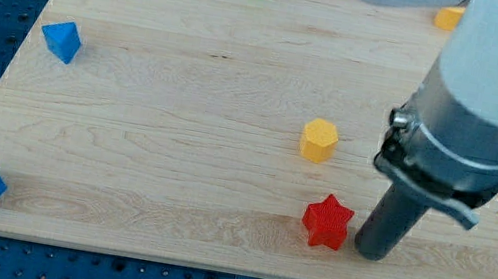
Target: Move the red star to the bottom center of the board
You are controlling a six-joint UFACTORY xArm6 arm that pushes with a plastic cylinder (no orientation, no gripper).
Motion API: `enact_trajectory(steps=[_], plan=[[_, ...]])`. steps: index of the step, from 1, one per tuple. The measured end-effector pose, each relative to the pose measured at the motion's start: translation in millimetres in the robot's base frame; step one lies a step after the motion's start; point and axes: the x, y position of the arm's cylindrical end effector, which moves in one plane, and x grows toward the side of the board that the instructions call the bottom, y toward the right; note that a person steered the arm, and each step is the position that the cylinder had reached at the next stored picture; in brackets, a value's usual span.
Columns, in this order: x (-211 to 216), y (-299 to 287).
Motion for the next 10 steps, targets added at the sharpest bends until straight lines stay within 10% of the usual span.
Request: enact_trajectory(steps=[10], plan=[[-44, -17]])
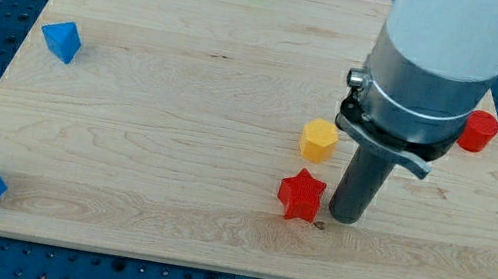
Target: Move the red star to the bottom center of the board
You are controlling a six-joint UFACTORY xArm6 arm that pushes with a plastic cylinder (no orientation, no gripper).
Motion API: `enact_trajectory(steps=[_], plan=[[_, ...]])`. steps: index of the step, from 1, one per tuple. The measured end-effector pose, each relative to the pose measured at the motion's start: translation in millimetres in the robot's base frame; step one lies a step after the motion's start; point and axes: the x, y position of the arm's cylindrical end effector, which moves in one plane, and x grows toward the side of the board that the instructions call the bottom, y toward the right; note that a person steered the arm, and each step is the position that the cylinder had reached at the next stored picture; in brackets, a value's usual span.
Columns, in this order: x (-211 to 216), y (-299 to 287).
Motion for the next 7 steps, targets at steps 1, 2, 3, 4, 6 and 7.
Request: enact_trajectory(steps=[1, 2, 3, 4, 6, 7], plan=[[-19, -13], [-19, -35], [-19, -48], [-19, -62], [-16, -62], [-9, -69]])
